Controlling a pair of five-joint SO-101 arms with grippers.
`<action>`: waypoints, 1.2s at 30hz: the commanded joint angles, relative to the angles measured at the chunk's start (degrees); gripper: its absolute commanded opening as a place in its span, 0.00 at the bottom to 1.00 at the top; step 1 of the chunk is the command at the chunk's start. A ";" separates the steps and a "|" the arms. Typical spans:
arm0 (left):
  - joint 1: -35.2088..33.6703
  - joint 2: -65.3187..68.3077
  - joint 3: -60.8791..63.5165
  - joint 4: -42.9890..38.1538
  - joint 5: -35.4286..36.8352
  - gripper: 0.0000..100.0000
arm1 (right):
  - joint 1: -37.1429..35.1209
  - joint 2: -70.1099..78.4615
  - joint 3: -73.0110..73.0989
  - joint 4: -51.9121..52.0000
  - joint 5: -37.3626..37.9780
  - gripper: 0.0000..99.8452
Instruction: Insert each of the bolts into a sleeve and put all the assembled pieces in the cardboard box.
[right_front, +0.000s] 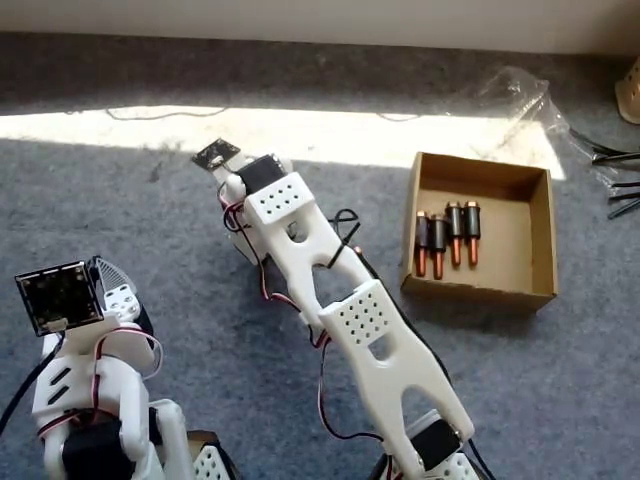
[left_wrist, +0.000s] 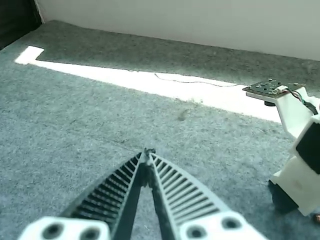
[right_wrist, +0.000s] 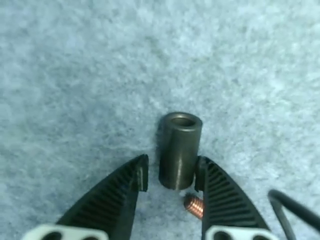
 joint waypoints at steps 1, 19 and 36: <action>0.75 0.22 -0.31 -1.23 -0.26 0.00 | 0.22 -5.05 -3.21 -0.13 0.70 0.15; 0.75 0.22 -0.31 -1.23 -0.26 0.00 | -0.04 -0.04 -6.20 -4.44 -0.88 0.15; 0.75 0.22 -0.31 -1.23 -0.26 0.00 | -0.13 0.92 -6.29 -2.51 -0.88 0.10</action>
